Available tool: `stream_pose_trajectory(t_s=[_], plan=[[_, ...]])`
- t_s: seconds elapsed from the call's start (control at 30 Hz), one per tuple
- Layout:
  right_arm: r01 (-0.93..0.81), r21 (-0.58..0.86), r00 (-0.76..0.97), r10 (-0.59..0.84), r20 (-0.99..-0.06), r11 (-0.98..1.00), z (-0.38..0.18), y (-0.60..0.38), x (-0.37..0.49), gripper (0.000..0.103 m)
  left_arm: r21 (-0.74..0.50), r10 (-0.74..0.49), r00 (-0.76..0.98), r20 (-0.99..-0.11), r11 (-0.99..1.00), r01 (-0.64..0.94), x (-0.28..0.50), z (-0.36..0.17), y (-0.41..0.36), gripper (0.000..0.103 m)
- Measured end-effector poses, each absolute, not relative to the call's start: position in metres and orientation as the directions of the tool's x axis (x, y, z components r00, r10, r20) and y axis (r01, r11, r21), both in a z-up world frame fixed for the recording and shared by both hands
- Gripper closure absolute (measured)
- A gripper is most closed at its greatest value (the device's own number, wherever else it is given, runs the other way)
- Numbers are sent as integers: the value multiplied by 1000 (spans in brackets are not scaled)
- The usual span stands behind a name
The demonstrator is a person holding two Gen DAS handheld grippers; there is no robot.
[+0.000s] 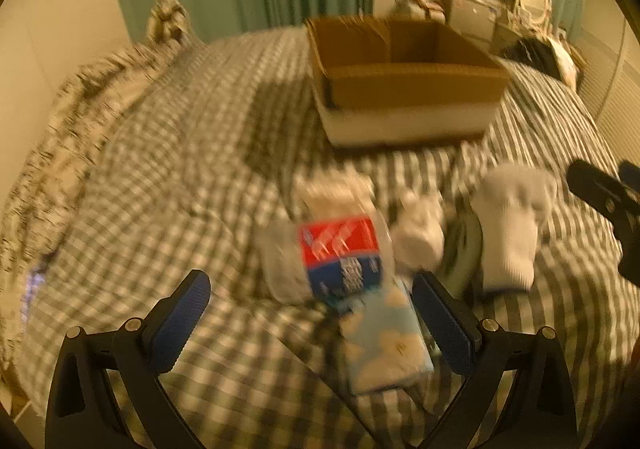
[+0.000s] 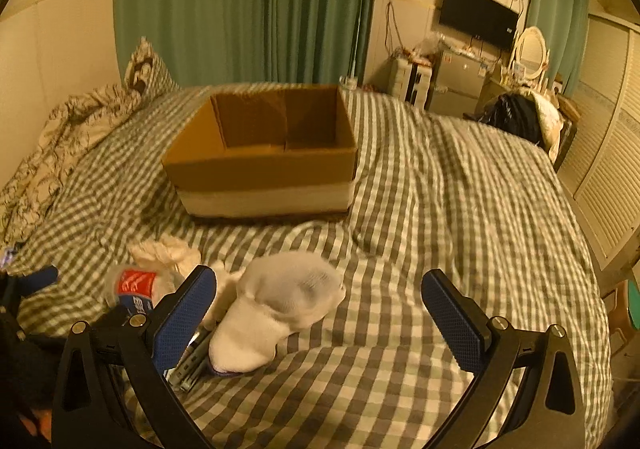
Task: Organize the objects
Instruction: 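Grasp the blue floral tissue pack with the left tool while the right tool grasps the white sock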
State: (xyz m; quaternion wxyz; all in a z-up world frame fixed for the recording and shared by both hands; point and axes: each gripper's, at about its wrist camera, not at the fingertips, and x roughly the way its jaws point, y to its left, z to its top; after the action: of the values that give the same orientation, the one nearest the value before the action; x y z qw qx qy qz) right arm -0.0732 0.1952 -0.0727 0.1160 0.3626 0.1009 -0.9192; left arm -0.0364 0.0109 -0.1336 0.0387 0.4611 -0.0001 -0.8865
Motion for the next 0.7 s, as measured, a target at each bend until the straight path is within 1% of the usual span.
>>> stream_pose_trajectory(t_s=[0.2, 0.27, 0.33, 0.37, 0.4, 0.43, 0.47, 0.5, 0.53, 0.57, 0.63, 0.7], plan=[[314, -101, -640, -132, -757, -944, -97, 184, -83, 0, 6, -18, -494, -870, -1000, 26, -37, -165, 21, 1], [318, -96, -621, -131, -773, -943, -104, 182, -86, 0, -3, -6, -477, -879, -1000, 19, -37, -174, 22, 6], [316, -85, -612, -134, -780, -945, -107, 183, -88, 1, -26, 17, -459, -888, -1000, 12, -36, -180, 22, 15], [316, -78, -606, -138, -784, -946, -109, 182, -89, 2, -40, 32, -451, -892, -999, 10, -35, -183, 22, 17], [319, -72, -599, -143, -788, -945, -110, 182, -89, 3, -55, 45, -447, -894, -998, 8, -34, -185, 22, 22], [326, -66, -590, -149, -793, -943, -112, 181, -90, 7, -66, 56, -445, -894, -998, 6, -34, -185, 21, 28], [334, -64, -580, -152, -800, -940, -114, 179, -91, 11, -74, 66, -444, -894, -997, 1, -33, -185, 22, 31], [342, -63, -571, -154, -806, -938, -116, 177, -92, 13, -83, 78, -441, -894, -997, -8, -32, -185, 23, 40], [351, -61, -560, -157, -813, -934, -118, 174, -92, 20, -89, 86, -439, -894, -996, -13, -32, -184, 23, 44], [362, -58, -547, -162, -821, -930, -121, 171, -93, 27, -88, 85, -440, -894, -996, -14, -31, -183, 23, 44], [378, -53, -528, -168, -833, -924, -125, 167, -94, 35, -73, 74, -446, -892, -997, -20, -28, -180, 24, 45], [381, -58, -531, -167, -830, -923, -124, 167, -92, 39, -66, 67, -448, -892, -998, -17, -26, -178, 23, 46]])
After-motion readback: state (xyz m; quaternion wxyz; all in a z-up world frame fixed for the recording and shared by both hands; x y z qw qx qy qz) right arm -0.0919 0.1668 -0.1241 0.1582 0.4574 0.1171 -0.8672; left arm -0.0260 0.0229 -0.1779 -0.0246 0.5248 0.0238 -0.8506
